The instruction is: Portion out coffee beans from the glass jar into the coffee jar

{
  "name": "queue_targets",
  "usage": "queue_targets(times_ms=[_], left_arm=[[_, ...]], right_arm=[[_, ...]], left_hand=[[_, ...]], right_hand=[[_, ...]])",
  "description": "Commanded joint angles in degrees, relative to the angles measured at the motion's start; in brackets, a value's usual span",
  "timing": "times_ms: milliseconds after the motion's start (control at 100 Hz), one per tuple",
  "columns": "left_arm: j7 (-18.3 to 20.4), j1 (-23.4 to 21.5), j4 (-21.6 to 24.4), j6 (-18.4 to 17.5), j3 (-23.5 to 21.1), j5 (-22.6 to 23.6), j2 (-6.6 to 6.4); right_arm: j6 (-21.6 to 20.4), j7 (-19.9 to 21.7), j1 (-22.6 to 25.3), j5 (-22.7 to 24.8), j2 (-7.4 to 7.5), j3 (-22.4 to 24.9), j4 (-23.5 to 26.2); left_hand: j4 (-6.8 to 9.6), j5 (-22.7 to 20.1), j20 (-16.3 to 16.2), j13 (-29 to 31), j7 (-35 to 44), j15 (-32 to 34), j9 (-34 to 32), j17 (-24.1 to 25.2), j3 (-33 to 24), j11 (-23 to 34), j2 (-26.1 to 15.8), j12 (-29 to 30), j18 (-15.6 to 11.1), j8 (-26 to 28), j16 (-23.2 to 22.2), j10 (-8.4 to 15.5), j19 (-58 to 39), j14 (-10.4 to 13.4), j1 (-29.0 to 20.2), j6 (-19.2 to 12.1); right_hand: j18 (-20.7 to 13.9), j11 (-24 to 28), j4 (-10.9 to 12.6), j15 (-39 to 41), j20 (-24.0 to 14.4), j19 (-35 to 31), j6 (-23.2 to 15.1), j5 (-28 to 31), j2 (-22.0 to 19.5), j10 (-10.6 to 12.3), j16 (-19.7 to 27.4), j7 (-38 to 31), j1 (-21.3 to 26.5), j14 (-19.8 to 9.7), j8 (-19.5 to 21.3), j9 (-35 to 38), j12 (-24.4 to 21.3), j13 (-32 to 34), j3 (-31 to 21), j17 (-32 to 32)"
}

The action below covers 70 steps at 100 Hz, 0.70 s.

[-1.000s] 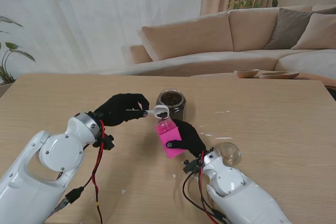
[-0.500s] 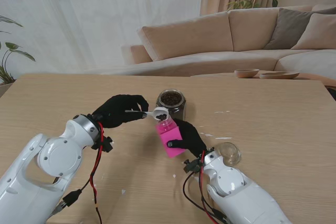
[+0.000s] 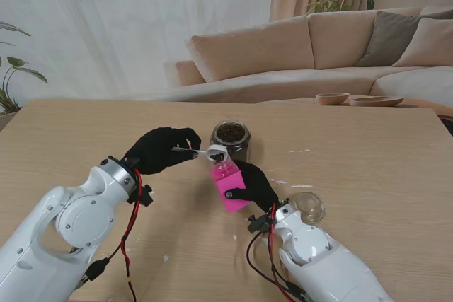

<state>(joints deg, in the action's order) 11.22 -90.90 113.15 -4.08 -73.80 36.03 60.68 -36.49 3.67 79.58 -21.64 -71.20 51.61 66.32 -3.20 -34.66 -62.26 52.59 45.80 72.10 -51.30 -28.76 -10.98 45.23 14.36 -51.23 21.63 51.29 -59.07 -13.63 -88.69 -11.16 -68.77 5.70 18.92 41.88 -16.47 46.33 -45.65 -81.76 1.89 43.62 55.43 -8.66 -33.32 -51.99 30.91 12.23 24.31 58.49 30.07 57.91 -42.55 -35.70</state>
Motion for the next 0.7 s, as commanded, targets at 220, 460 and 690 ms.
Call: queue_targets(times_ms=[220, 460, 690], left_arm=[[-1.5, -1.2, 0.5, -1.7, 0.5, 2.1, 0.71], [-3.7, -1.4, 0.2, -2.8, 0.8, 4.8, 0.88], [-3.5, -1.3, 0.2, -2.8, 0.7, 4.4, 0.89]], right_arm=[[-0.1, 0.8, 0.3, -0.1, -0.20, -0.1, 0.4], [-0.2, 0.8, 0.3, 0.0, -0.18, -0.2, 0.4], [-0.2, 0.7, 0.4, 0.1, -0.18, -0.2, 0.5]], left_hand=[[2.85, -1.6, 0.1, 0.4, 5.9, -0.1, 0.9, 0.1, -4.1, -0.9, -3.8, 0.0, 0.2, 2.1, 0.5, -0.3, -0.2, 0.9, -5.2, -3.2], [2.77, -1.6, 0.1, 0.5, 6.0, -0.4, 0.8, 0.1, -3.8, -1.0, -3.8, 0.1, 0.1, 2.0, 0.6, -0.2, -0.1, 1.2, -5.2, -3.3], [2.79, -1.6, 0.1, 0.7, 6.1, -0.5, 0.8, 0.1, -3.8, -1.0, -3.8, 0.1, 0.1, 1.9, 0.7, -0.2, -0.1, 1.2, -5.2, -3.2]], right_hand=[[-1.3, 5.5, 2.6, 5.8, -1.0, -1.8, -14.3, 7.7, -10.9, 6.7, -1.1, -10.6, 14.3, -3.2, 1.6, 4.3, 0.9, 3.6, -18.7, 0.0], [-1.3, 5.5, 2.6, 5.7, -1.0, -1.8, -14.3, 7.6, -10.9, 6.7, -1.1, -10.6, 14.3, -3.2, 1.6, 4.3, 0.9, 3.5, -18.8, 0.0], [-1.3, 5.5, 2.6, 5.8, -1.0, -1.8, -14.3, 7.7, -10.8, 6.7, -1.1, -10.6, 14.3, -3.2, 1.6, 4.3, 0.9, 3.5, -18.8, 0.0]])
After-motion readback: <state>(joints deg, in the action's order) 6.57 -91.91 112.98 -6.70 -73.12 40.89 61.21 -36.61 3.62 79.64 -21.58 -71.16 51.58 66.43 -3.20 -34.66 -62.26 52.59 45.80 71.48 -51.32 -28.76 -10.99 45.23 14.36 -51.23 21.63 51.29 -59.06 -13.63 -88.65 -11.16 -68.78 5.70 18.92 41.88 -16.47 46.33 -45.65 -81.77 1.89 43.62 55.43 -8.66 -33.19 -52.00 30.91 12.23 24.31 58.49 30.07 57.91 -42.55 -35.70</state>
